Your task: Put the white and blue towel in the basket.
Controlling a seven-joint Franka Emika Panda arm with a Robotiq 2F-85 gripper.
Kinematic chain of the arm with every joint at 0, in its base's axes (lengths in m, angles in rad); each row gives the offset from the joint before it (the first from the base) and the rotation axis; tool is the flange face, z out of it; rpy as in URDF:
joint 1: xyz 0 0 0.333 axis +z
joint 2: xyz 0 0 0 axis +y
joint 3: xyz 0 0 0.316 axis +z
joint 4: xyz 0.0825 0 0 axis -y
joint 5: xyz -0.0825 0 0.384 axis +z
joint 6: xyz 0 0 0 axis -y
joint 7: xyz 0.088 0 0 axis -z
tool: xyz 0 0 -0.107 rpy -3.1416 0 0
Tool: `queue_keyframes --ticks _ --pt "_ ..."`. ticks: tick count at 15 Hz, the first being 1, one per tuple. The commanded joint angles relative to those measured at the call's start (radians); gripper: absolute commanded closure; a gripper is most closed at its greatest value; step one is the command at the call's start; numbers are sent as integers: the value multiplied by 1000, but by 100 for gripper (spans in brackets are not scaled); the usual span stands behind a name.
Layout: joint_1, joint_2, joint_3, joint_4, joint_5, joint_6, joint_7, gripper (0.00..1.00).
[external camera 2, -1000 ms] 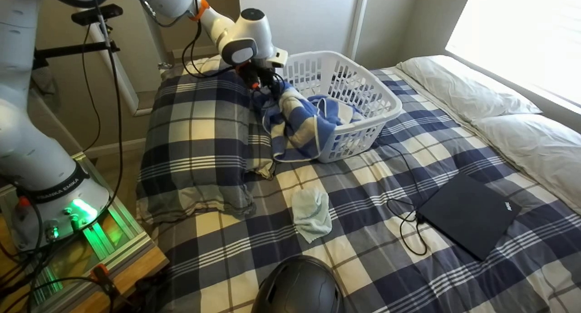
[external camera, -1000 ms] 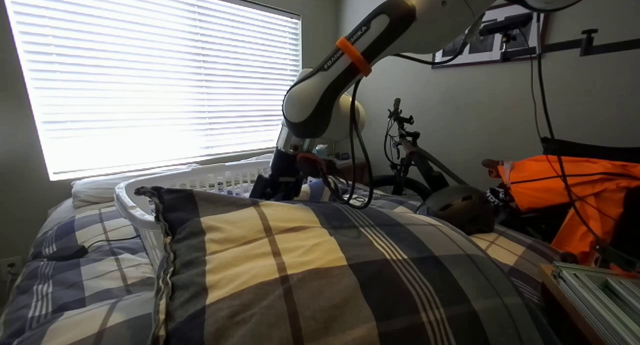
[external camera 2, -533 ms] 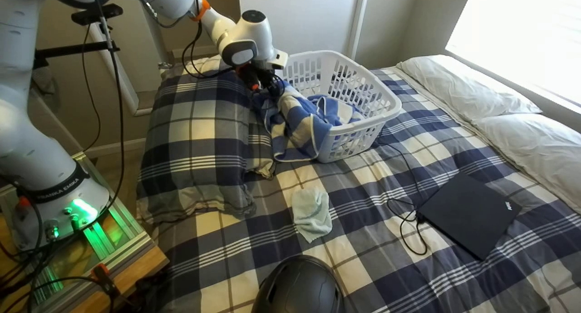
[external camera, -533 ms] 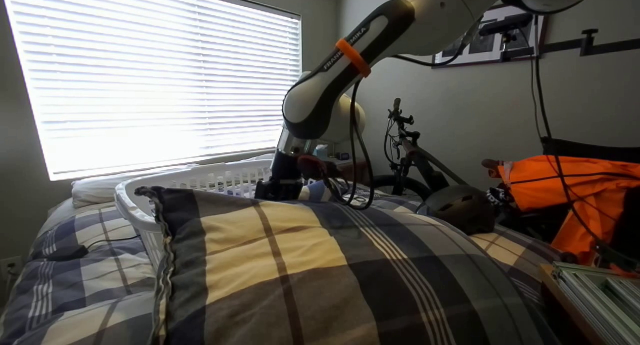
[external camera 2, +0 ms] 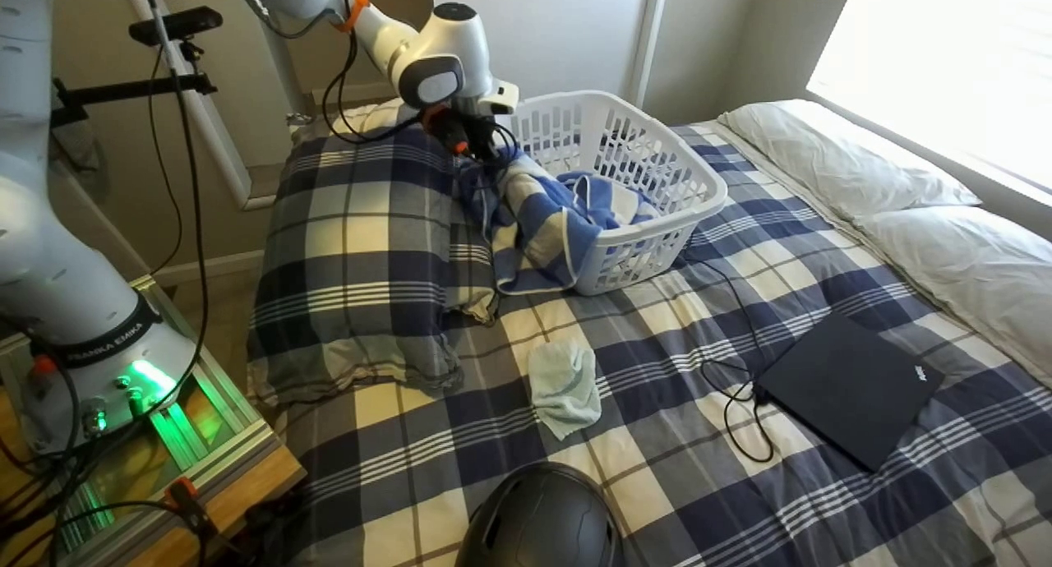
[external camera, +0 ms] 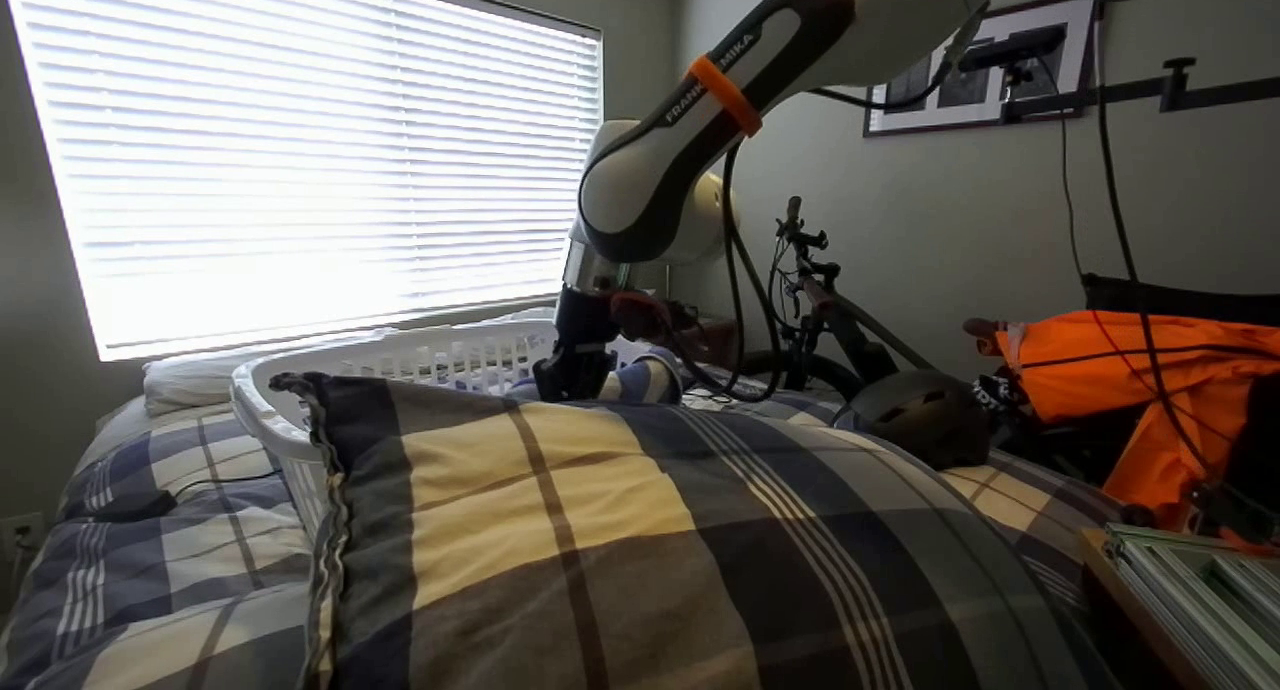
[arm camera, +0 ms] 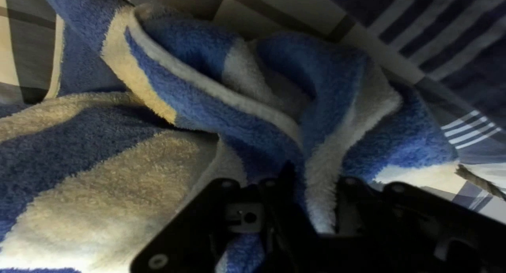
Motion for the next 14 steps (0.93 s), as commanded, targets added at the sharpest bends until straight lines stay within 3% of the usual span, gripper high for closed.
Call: queue_keyframes --ticks 1,6,14 --pt "71 -112 -64 -80 -129 3 33 96" --pt "134 -195 -125 -24 -332 55 37 96" --pt "134 -202 -156 182 -516 169 -8 96"
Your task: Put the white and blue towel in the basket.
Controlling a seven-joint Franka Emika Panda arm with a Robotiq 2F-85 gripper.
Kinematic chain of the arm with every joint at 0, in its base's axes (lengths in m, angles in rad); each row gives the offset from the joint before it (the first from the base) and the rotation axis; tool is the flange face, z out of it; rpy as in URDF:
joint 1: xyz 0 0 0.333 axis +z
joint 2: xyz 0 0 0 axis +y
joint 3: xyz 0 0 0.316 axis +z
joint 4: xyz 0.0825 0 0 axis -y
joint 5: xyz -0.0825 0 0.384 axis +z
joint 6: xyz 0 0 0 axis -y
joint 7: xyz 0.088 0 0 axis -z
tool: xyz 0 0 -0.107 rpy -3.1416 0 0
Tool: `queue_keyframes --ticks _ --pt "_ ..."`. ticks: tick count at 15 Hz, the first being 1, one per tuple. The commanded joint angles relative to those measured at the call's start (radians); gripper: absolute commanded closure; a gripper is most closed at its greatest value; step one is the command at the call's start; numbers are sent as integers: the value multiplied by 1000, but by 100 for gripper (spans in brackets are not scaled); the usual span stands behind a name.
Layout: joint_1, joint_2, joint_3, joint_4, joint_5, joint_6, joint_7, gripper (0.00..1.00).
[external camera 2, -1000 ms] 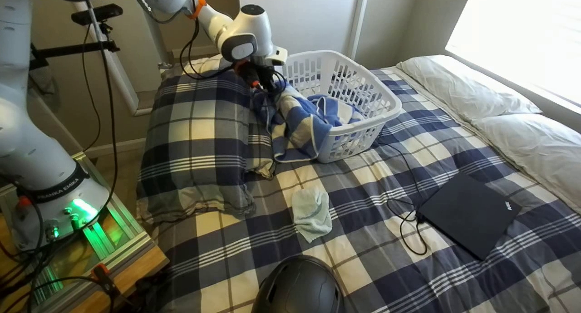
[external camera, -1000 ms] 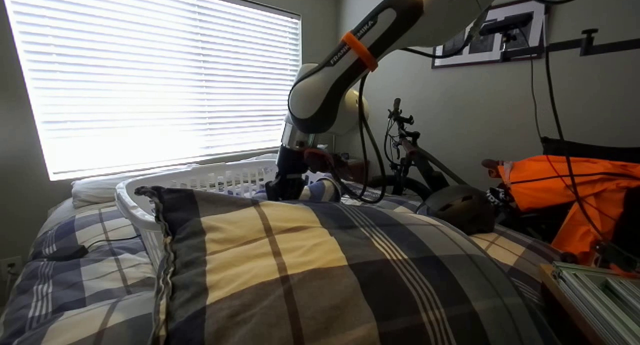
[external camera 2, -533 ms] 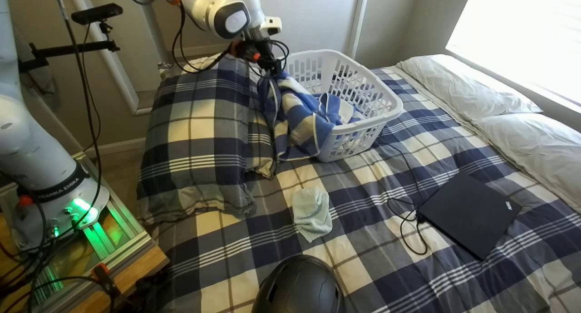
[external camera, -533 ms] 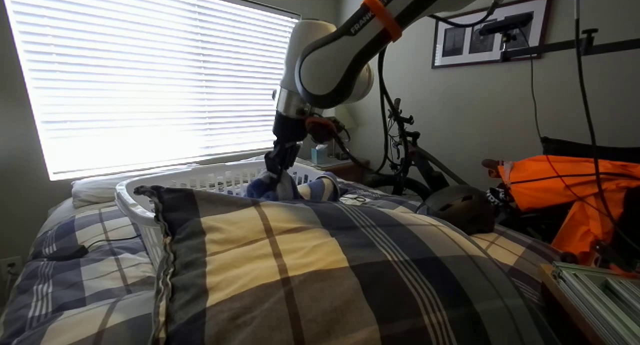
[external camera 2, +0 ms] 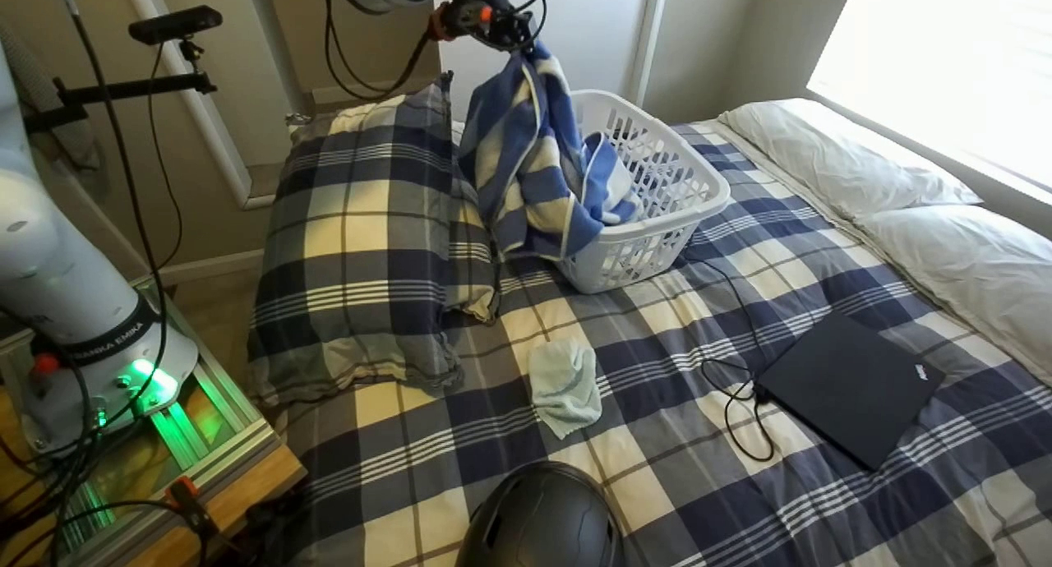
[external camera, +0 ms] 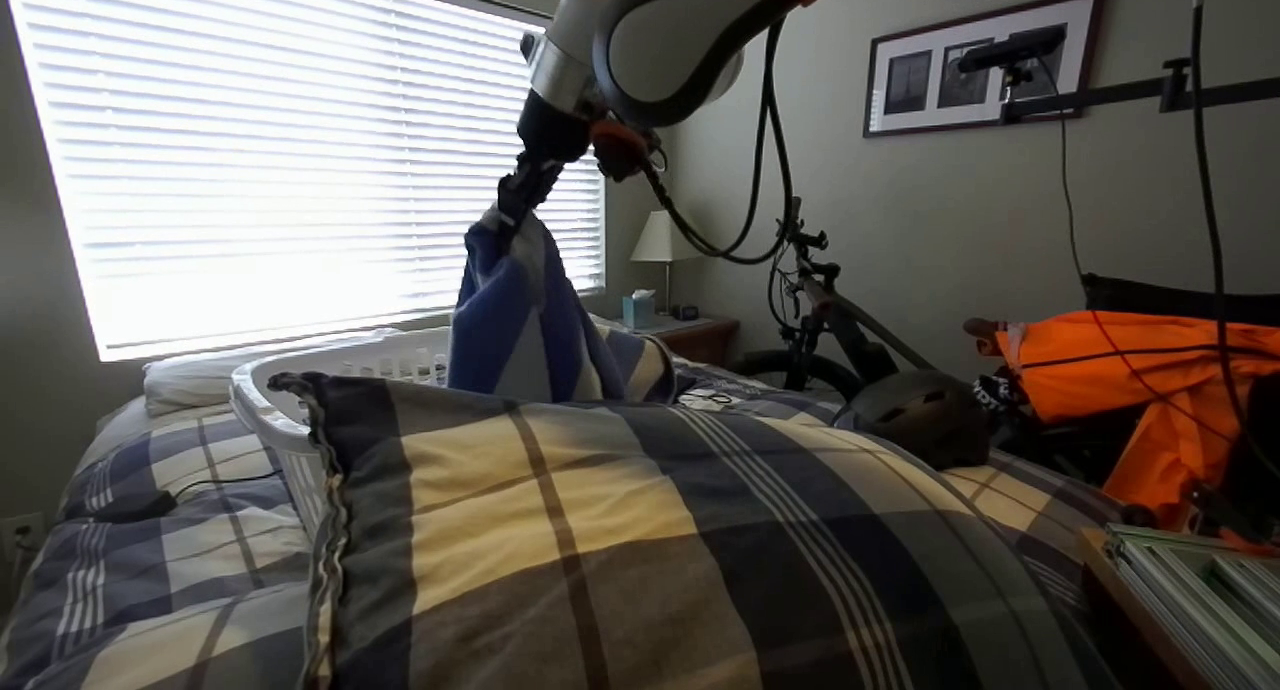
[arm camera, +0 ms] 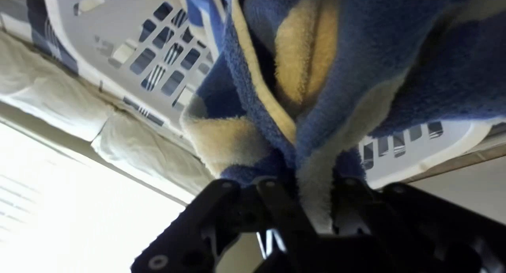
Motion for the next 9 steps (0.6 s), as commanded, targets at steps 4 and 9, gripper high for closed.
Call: queue_keyframes --ticks 4,9 --pt "-7 0 1 73 -28 65 -21 86" --pt "-6 1 4 76 -28 78 -21 86"
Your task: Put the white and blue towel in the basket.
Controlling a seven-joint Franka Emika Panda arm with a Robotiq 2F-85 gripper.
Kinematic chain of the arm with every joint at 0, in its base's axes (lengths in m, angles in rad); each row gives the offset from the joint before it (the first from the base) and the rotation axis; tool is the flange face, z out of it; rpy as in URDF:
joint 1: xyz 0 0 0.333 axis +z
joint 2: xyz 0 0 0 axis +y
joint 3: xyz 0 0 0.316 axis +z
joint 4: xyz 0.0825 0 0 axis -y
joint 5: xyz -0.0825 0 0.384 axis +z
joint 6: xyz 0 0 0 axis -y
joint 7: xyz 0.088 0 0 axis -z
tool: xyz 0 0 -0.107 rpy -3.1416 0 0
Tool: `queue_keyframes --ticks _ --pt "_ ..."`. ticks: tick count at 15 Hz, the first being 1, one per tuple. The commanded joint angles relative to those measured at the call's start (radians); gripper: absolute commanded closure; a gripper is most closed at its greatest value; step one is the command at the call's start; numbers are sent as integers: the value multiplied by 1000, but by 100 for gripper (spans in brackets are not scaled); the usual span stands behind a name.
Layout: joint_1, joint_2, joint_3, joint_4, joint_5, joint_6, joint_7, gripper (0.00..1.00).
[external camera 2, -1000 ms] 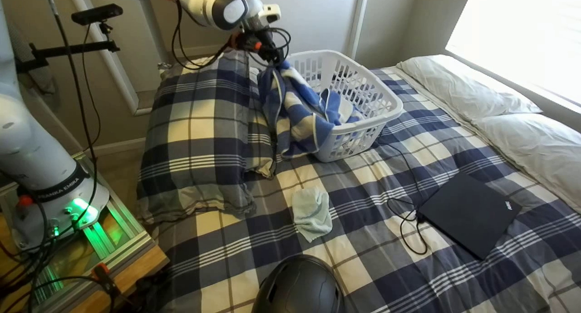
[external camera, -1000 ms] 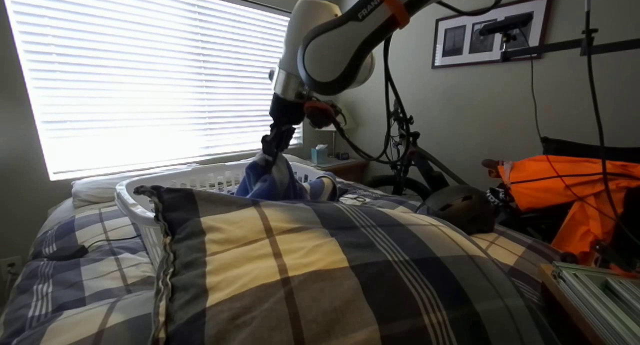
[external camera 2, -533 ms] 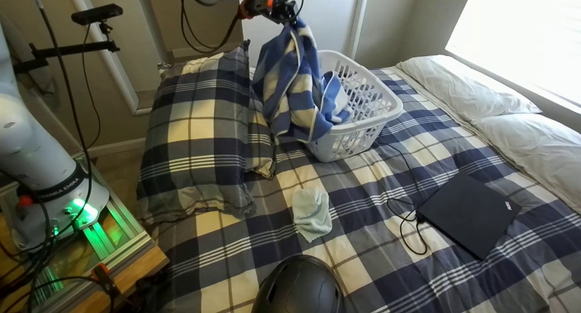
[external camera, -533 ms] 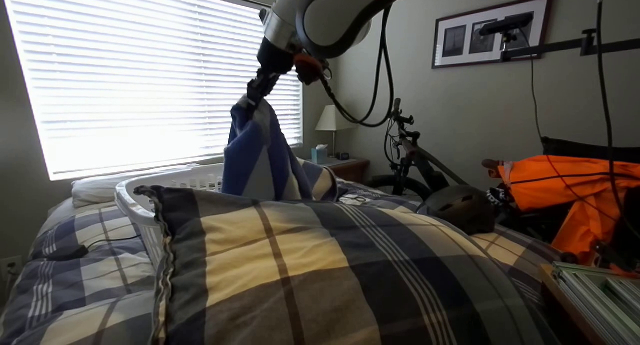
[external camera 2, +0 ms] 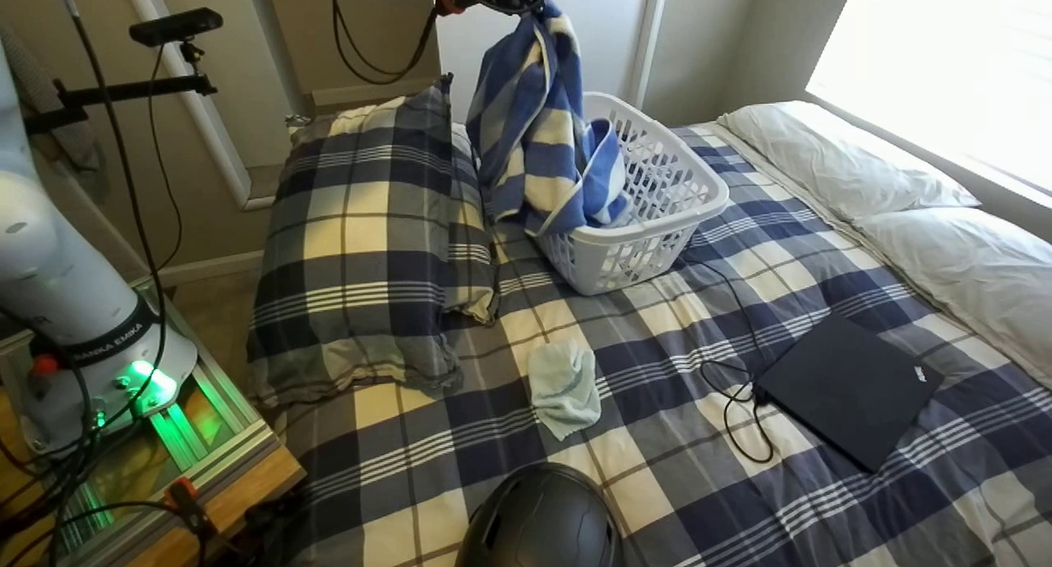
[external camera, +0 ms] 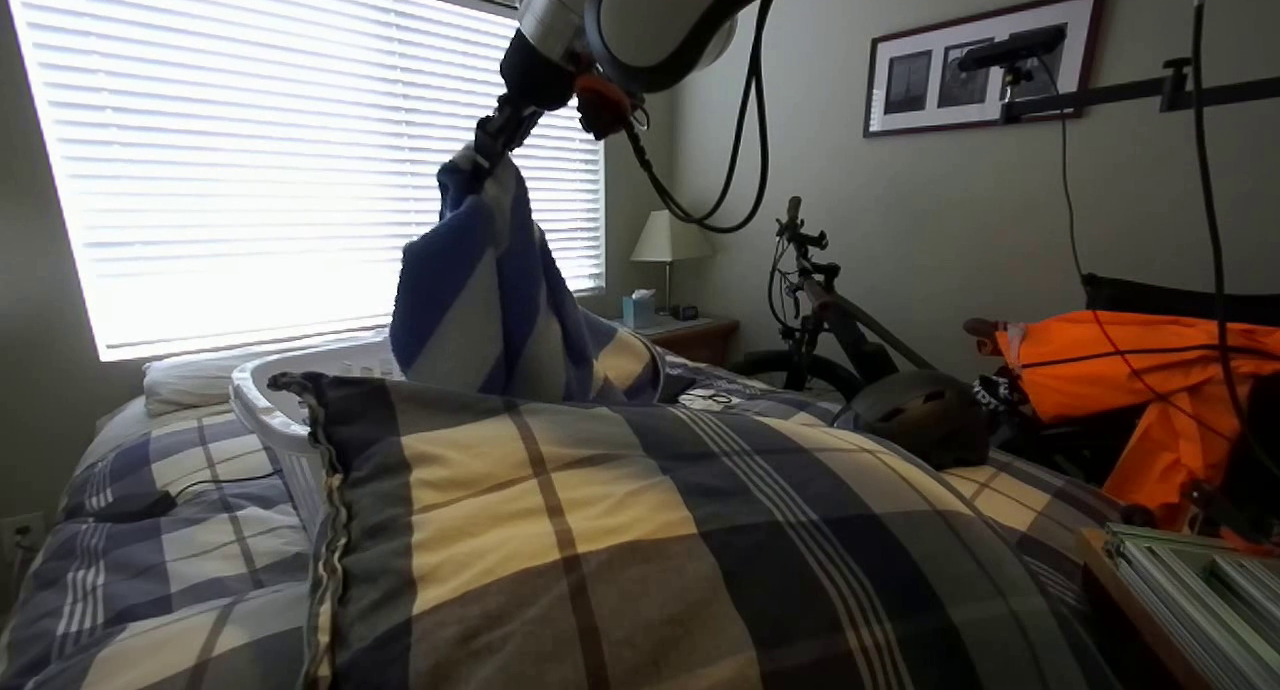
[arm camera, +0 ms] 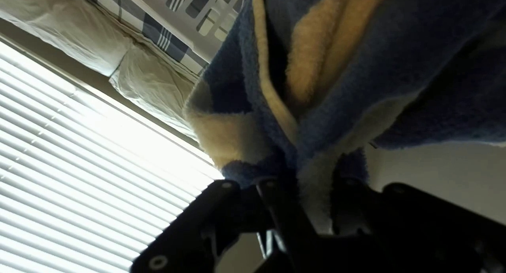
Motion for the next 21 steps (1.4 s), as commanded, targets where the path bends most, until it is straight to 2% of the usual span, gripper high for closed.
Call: queue_keyframes --ticks 1,2,3,5,12,16,19,21 --pt "-3 0 2 2 4 -1 -5 86" --pt "-3 0 2 2 4 -1 -5 86" --pt "11 28 -29 37 -38 27 36 96" --pt "24 84 -79 104 -106 125 60 96" --pt "9 296 -170 415 -93 256 41 96" --pt "-4 447 -235 563 -79 375 46 96" --pt "28 574 -389 666 -50 457 126 96" --pt "47 623 -468 680 -20 445 173 96"
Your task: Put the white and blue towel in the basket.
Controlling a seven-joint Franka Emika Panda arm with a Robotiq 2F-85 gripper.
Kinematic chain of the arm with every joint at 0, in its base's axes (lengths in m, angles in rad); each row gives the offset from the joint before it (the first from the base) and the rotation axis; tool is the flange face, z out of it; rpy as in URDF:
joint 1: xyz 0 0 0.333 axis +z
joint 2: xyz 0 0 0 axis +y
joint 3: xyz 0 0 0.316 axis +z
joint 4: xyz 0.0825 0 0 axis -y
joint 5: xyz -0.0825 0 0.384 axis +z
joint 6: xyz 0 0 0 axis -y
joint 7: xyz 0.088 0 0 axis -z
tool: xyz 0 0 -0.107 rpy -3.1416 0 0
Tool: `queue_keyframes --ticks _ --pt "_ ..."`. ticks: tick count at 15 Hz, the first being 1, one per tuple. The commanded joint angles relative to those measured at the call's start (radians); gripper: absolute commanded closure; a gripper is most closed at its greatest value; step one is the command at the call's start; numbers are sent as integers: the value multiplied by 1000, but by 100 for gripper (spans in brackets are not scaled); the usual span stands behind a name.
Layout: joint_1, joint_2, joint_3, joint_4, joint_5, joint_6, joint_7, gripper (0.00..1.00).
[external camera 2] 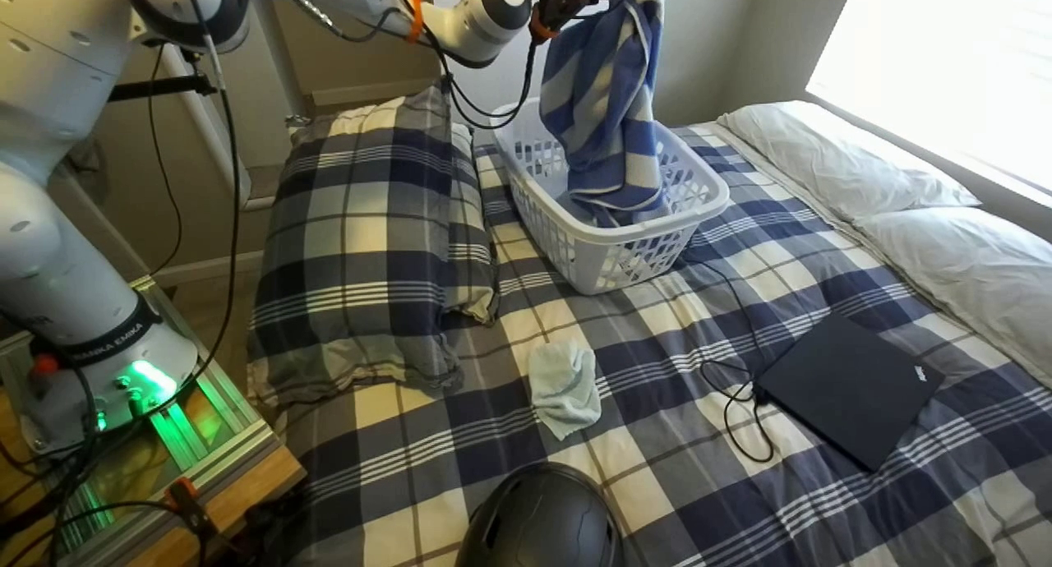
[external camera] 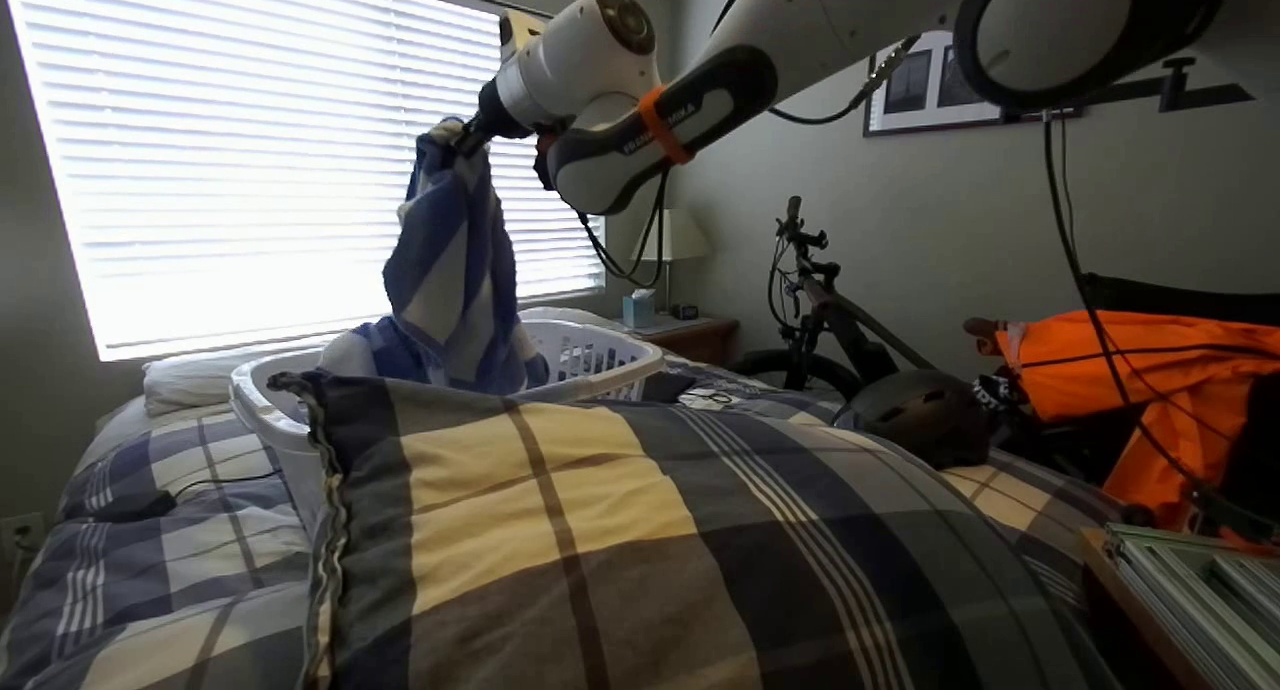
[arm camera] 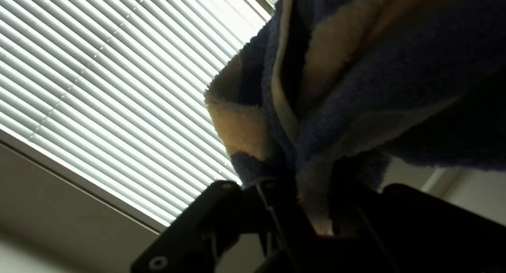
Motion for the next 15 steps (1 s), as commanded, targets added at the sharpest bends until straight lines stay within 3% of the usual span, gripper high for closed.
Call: queue_keyframes --ticks 1,5,10,11,12,15 --pt "31 121 -141 116 46 -7 92 96" --pt "56 116 -129 47 33 -115 126 96" --pt "63 90 -60 4 32 -295 112 96" --pt "63 99 -62 12 29 -300 120 69" --pt "46 83 -14 4 47 -317 100 60" --pt "44 57 19 1 49 -355 76 39"
